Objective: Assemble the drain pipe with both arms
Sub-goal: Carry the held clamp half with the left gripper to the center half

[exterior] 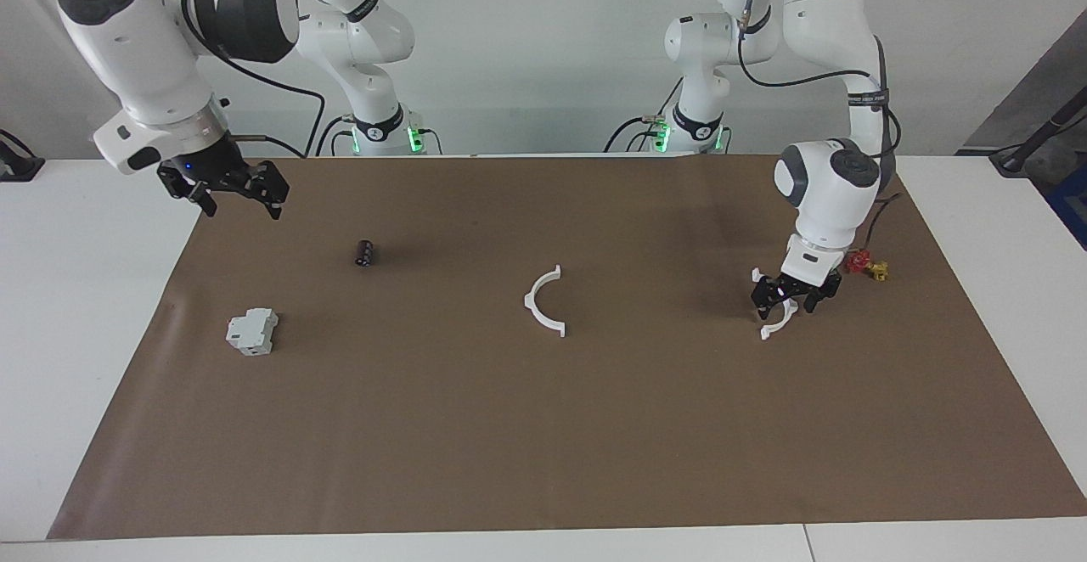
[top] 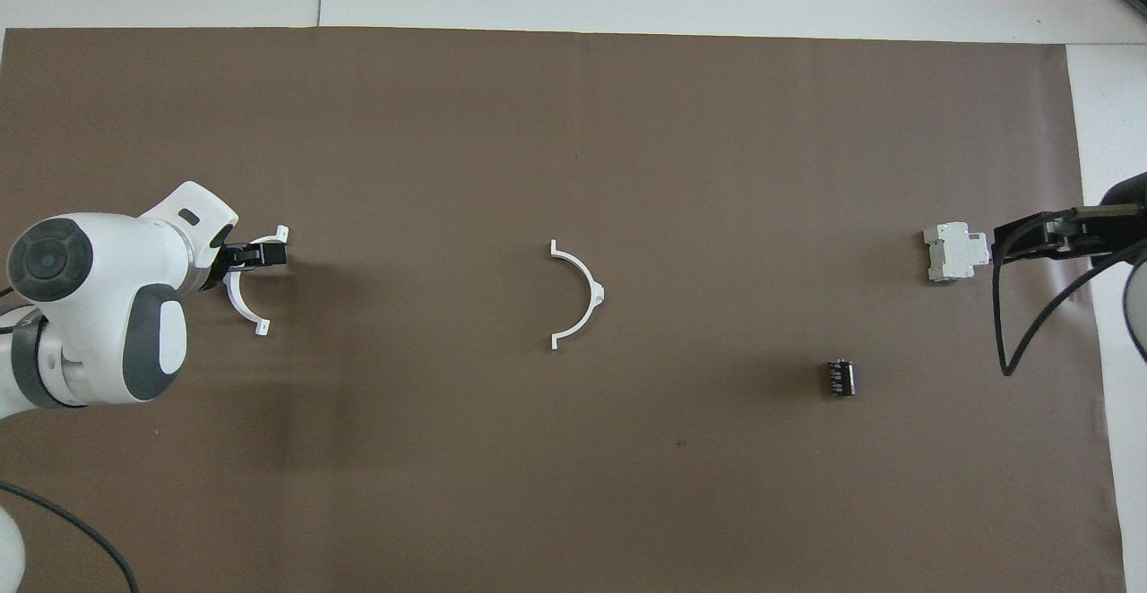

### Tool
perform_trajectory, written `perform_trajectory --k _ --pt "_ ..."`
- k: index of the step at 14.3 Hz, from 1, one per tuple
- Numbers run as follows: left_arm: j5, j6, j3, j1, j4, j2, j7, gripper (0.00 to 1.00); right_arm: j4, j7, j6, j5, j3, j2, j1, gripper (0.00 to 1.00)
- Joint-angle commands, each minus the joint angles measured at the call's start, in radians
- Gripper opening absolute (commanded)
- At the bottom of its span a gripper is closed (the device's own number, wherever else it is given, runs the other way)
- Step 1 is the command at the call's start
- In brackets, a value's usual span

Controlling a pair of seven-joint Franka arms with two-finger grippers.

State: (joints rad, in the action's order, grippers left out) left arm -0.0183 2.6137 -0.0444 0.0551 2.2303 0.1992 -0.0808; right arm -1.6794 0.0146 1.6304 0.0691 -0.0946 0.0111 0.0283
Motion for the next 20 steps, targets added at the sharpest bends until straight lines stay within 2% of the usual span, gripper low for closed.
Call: perform_trajectory --k 1,9,10,11,12,13,14,20 --pt "0.012 0.005 -0.009 -0.006 0.022 -0.015 0.001 1.0 0.114 0.007 -0.113 0.0 0.012 -0.007 -0.008 1.0" --pt "0.011 0.006 -0.009 -0.006 0.043 -0.02 0.01 1.0 0.136 -0.051 -0.161 -0.074 0.023 -0.011 0.009 1.0" --pt "0.011 0.008 -0.009 -0.006 0.043 -0.018 0.009 0.9 0.132 -0.05 -0.156 -0.072 0.023 -0.01 0.009 1.0" --pt "0.012 0.011 -0.009 -0.006 0.043 -0.018 0.009 0.72 0.126 -0.05 -0.147 -0.074 0.023 -0.008 0.009 1.0" --pt "0.011 0.011 -0.009 -0.006 0.043 -0.018 0.007 0.48 0.122 -0.048 -0.144 -0.075 0.023 -0.007 0.009 1.0" --pt "0.011 0.009 -0.009 -0.006 0.043 -0.018 0.009 0.18 0.118 -0.053 -0.144 -0.075 0.023 -0.003 0.009 1.0" --pt "0.011 0.009 -0.009 -0.004 0.042 -0.018 0.01 0.0 0.115 -0.05 -0.144 -0.077 0.023 -0.002 0.007 1.0" --pt "0.011 0.003 -0.008 0.023 0.013 -0.009 -0.028 0.0 0.115 -0.042 -0.144 -0.077 0.021 -0.002 0.001 1.0"
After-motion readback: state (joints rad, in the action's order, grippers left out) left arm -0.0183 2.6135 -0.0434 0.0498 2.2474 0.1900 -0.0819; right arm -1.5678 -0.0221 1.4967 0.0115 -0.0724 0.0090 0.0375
